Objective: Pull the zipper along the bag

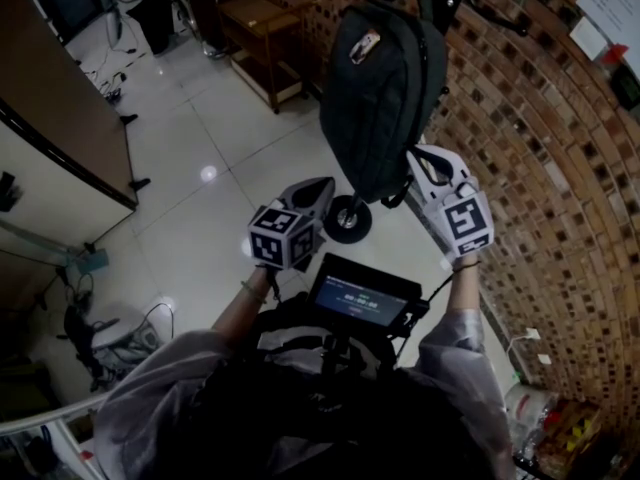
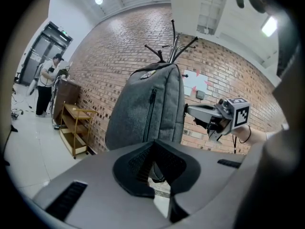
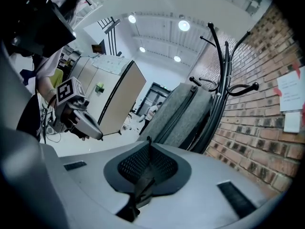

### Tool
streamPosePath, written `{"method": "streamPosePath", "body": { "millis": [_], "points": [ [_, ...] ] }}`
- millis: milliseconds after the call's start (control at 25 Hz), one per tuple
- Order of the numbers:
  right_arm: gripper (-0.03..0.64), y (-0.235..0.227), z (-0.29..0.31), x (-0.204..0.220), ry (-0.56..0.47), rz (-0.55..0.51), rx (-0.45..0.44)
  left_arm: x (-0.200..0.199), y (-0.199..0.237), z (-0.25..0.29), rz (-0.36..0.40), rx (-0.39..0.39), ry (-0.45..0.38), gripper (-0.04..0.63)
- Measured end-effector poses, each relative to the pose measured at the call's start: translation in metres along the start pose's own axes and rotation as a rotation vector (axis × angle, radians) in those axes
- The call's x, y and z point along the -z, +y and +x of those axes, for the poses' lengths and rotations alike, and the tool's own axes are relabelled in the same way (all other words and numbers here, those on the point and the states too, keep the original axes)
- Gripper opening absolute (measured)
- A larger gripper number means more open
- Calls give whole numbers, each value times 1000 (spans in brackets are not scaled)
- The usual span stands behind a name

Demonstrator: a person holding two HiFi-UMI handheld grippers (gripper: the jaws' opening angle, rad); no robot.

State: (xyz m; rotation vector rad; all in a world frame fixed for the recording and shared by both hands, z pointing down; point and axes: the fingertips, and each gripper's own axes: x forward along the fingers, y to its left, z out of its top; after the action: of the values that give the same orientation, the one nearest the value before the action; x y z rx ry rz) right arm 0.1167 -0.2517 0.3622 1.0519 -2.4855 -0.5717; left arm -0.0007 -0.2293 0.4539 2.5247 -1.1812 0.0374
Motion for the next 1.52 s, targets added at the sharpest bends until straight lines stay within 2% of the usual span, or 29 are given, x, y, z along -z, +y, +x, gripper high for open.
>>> {"method": "streamPosePath", "body": {
  "millis": [320, 520, 960, 1520],
  "points": [
    [6, -16, 1, -28, -19, -46, -3, 2, 1, 3, -18, 1, 5, 2],
    [6, -19, 1, -31, -12, -65, -8, 3, -1, 4, -20, 9, 2, 2],
    [6, -24, 1, -38, 3, -82, -11, 5, 1, 5, -25, 10, 8, 2],
    [6, -43, 2, -61, -36, -75, -2, 5, 3, 7, -24, 10, 21, 2]
  ]
}}
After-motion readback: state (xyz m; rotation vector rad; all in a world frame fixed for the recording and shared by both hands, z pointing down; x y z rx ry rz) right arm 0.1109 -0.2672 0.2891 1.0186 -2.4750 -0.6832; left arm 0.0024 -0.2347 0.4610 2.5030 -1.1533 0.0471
